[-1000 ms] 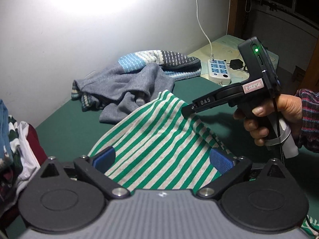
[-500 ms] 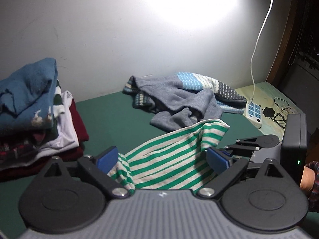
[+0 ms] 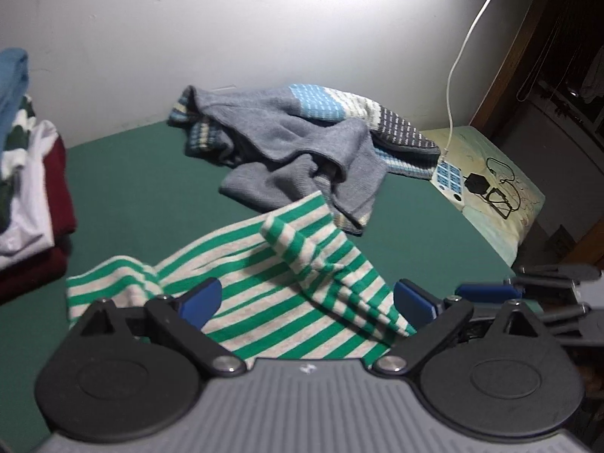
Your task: Fold clothes
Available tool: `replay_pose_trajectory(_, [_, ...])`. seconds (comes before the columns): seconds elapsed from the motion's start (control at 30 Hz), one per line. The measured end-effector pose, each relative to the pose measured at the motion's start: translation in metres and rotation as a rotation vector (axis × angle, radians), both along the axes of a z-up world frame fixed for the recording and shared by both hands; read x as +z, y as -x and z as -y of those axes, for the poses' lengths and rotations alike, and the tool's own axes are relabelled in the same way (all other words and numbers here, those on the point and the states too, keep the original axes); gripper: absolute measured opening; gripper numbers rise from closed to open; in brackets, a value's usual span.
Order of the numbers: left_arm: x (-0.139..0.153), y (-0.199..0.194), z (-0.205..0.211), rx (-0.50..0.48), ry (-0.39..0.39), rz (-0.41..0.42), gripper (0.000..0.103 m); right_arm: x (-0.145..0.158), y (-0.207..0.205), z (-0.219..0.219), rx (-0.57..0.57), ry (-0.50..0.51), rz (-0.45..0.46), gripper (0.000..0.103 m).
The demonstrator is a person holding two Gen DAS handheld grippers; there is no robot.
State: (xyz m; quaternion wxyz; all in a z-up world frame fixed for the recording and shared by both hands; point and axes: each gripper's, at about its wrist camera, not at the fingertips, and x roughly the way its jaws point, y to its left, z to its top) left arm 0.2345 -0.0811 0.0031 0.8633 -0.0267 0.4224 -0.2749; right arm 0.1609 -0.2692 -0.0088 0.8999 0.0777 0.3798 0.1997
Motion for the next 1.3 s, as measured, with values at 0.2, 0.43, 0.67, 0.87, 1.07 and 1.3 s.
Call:
replay_pose_trajectory(0.2, [-0.024,-0.042,0.025,0.049,0.057,-0.141,0.091,-0.014,0.063,-0.001,-0.005,0.054,-0.045,0.040])
replay_pose_trajectory(0.43, [-0.037,-0.058,0.033,0.077,-0.018,-0.149,0.054,-0.019,0.098,-0.022,-0.088,0.148,-0.065,0.040])
replay_pose_trajectory(0.67, [-0.039,-0.068,0.025,0.107,-0.043,-0.134,0.019,-0.017,0.096,-0.022,-0.146,0.196,-0.042,0.008])
replay_pose_trajectory(0.87, [-0.028,-0.064,0.030,0.084,-0.070,-0.070,0.011,-0.004,0.108,-0.018,-0.148,0.141,-0.022,0.010])
replay_pose_trajectory(1.07, [-0.029,-0.065,0.036,0.074,-0.112,-0.054,0.011,0.010,0.131,-0.038,-0.058,0.163,0.008,0.029])
replay_pose_trajectory(1.3, [-0.022,-0.063,0.036,0.078,-0.096,-0.043,0.011,-0.016,0.138,-0.055,-0.107,0.258,-0.052,0.025])
